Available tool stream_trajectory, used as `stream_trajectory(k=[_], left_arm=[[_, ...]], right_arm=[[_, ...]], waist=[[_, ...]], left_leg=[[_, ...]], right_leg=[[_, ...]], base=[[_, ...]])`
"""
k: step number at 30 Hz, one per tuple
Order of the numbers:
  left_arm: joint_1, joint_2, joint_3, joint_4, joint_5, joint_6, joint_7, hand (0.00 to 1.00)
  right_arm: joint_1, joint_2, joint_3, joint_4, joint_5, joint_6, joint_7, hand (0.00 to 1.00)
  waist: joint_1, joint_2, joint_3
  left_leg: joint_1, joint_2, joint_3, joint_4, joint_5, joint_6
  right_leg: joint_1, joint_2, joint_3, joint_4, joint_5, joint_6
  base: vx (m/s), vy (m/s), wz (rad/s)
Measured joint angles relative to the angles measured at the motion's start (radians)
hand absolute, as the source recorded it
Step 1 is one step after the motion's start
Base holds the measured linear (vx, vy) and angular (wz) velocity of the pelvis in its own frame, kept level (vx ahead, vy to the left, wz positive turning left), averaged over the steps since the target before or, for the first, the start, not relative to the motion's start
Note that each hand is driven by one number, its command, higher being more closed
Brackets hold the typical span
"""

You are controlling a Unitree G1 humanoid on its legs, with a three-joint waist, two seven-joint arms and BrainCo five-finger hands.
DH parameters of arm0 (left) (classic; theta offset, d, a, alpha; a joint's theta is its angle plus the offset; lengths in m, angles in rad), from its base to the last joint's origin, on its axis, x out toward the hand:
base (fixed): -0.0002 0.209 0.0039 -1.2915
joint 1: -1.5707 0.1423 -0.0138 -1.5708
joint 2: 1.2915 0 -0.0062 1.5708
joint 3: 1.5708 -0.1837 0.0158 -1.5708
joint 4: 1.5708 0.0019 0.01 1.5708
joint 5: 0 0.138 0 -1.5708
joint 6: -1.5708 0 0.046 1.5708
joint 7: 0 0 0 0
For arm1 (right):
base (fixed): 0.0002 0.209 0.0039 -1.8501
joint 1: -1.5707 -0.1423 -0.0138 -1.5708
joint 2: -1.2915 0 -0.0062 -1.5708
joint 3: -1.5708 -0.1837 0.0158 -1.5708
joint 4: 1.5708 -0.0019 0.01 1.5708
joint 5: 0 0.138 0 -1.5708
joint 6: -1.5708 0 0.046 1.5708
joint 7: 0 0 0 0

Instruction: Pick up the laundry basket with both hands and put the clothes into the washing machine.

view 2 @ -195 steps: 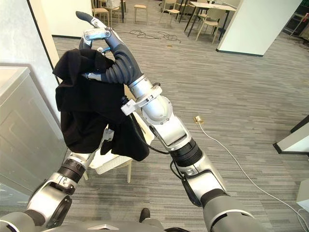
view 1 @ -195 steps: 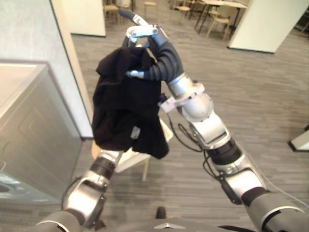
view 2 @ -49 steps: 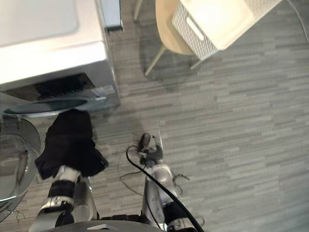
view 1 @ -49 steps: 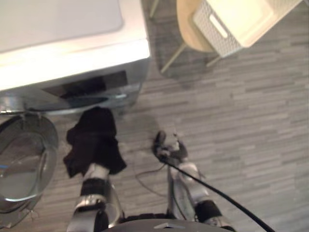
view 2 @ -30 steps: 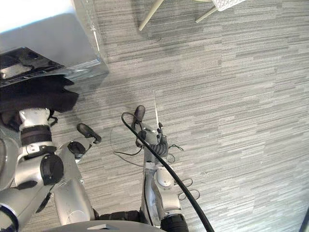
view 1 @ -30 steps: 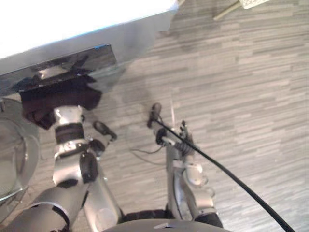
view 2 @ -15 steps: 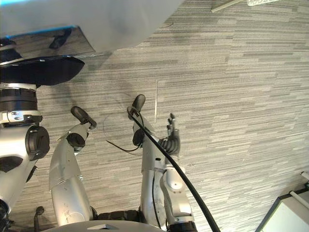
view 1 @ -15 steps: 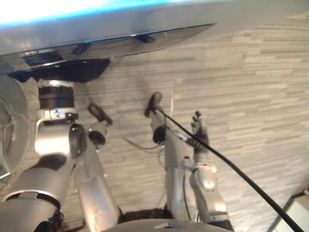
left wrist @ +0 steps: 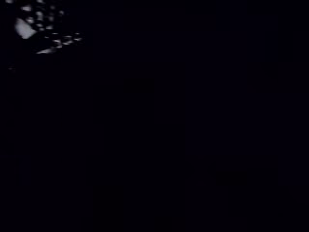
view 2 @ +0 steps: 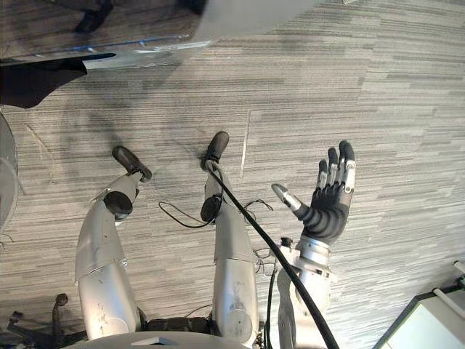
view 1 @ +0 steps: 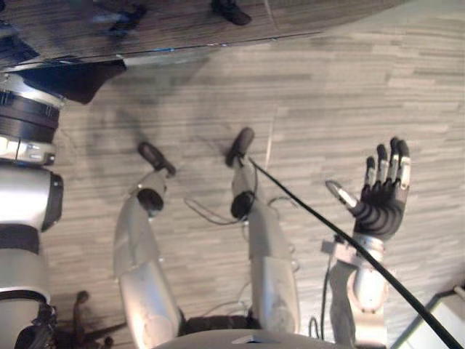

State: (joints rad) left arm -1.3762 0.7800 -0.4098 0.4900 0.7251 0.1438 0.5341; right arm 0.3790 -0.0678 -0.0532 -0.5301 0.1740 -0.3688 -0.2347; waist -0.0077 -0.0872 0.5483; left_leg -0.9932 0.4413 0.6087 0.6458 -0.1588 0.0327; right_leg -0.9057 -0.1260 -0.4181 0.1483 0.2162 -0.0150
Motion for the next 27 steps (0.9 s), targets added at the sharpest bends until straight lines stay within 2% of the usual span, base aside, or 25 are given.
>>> stream_trajectory(k=[1,2,5,7,9,10,13,15,17,21,23,25,26,27], left_arm=[[-0.007,0.000,-0.028,0.000,0.019,0.002,-0.014,1.00],[-0.008,-0.001,-0.039,0.001,0.031,0.002,-0.021,0.00],[0.002,-0.044,-0.079,0.063,0.054,0.002,-0.070,0.00],[0.033,-0.094,-0.072,0.089,0.067,0.000,-0.153,0.00],[0.062,-0.121,-0.059,0.089,0.059,-0.001,-0.197,0.00],[0.086,-0.135,-0.044,0.089,0.046,-0.002,-0.226,0.00],[0.120,-0.178,0.039,0.092,0.033,-0.005,-0.253,0.00],[0.119,-0.239,0.111,0.128,-0.070,-0.006,-0.266,0.00],[0.116,-0.298,0.176,0.141,-0.229,0.014,-0.286,0.00],[0.104,-0.311,0.226,0.153,-0.354,0.042,-0.273,0.00],[0.086,-0.320,0.258,0.153,-0.417,0.044,-0.261,0.00],[0.063,-0.329,0.291,0.157,-0.579,0.044,-0.231,0.00],[0.053,-0.327,0.294,0.163,-0.618,0.044,-0.227,0.00],[0.027,-0.323,0.293,0.181,-0.719,0.043,-0.210,0.00]], right_arm=[[0.033,0.000,0.001,0.000,0.001,0.000,0.016,0.00],[0.051,0.001,0.001,0.001,0.001,0.000,0.022,0.00],[0.081,0.024,-0.015,0.015,0.027,0.001,0.064,0.00],[0.081,0.031,-0.038,0.032,0.037,0.008,0.083,0.00],[0.080,0.031,-0.039,0.032,0.036,0.030,0.084,0.00],[0.080,0.029,-0.038,0.032,0.035,0.050,0.090,0.00],[0.077,0.016,-0.039,0.014,0.031,0.068,0.096,0.00],[0.065,0.013,-0.038,-0.021,0.012,0.069,0.095,0.00],[0.027,0.012,-0.037,-0.024,-0.012,0.072,0.093,0.00],[-0.015,0.003,-0.028,0.009,-0.024,0.094,0.084,0.00],[-0.021,-0.018,-0.028,0.010,-0.024,0.100,0.079,0.00],[-0.039,-0.029,-0.027,0.010,-0.024,0.111,0.079,0.00],[-0.041,-0.029,-0.027,0.010,-0.024,0.111,0.078,0.00],[-0.041,-0.029,-0.027,0.011,-0.024,0.116,0.076,0.00]], waist=[[-0.001,-0.001,-0.001],[-0.004,-0.001,-0.001],[-0.013,-0.005,-0.003],[-0.015,-0.007,-0.004],[-0.017,-0.008,-0.005],[-0.022,-0.008,-0.005],[-0.032,-0.012,-0.008],[-0.044,-0.013,-0.008],[-0.057,-0.014,-0.009],[-0.061,-0.042,-0.026],[-0.064,-0.042,-0.026],[-0.067,-0.042,-0.026],[-0.068,-0.042,-0.026],[-0.068,-0.042,-0.026]], left_leg=[[0.002,0.000,0.000,0.000,0.000,0.002],[0.006,0.000,0.000,-0.001,0.000,0.002],[0.041,-0.011,0.001,-0.008,-0.001,0.005],[0.079,-0.024,0.011,-0.026,-0.004,0.010],[0.102,-0.032,0.022,-0.038,-0.005,0.011],[0.114,-0.032,0.024,-0.038,-0.005,0.011],[0.120,-0.026,0.028,-0.040,-0.006,0.012],[0.122,-0.025,0.031,-0.056,-0.007,0.014],[0.121,-0.022,0.040,-0.075,-0.007,0.016],[0.115,-0.016,0.069,-0.070,-0.009,0.023],[0.098,-0.011,0.070,-0.054,-0.010,0.023],[0.076,-0.006,0.070,-0.036,-0.013,0.028],[0.068,-0.005,0.070,-0.031,-0.014,0.029],[0.057,-0.002,0.074,-0.024,-0.015,0.033]], right_leg=[[0.007,0.000,-0.004,-0.001,0.001,0.000],[0.014,-0.001,-0.006,-0.002,0.001,0.000],[0.055,-0.006,-0.014,-0.008,0.001,0.001],[0.091,-0.009,-0.016,-0.028,0.011,0.013],[0.112,-0.011,-0.013,-0.043,0.019,0.018],[0.131,-0.008,-0.009,-0.062,0.032,0.026],[0.146,0.006,0.001,-0.105,0.084,0.032],[0.160,0.021,0.012,-0.157,0.155,0.040],[0.159,0.028,0.032,-0.182,0.215,0.066],[0.135,0.029,0.057,-0.184,0.217,0.067],[0.131,0.032,0.061,-0.199,0.218,0.066],[0.120,0.033,0.073,-0.212,0.218,0.066],[0.115,0.033,0.078,-0.212,0.219,0.067],[0.106,0.033,0.079,-0.218,0.229,0.066]], base=[[0.02,-0.017,0.20],[0.02,-0.008,0.17],[0.02,0.006,0.14],[0.01,0.006,0.10],[0.01,0.005,0.03],[0.00,0.000,0.00],[0.00,0.006,-0.12],[-0.02,0.017,-0.15],[-0.01,0.038,-0.10],[0.02,0.024,-0.12],[0.01,0.000,-0.04],[0.00,0.000,0.00],[-0.03,-0.029,-0.05],[-0.03,-0.034,-0.09]])
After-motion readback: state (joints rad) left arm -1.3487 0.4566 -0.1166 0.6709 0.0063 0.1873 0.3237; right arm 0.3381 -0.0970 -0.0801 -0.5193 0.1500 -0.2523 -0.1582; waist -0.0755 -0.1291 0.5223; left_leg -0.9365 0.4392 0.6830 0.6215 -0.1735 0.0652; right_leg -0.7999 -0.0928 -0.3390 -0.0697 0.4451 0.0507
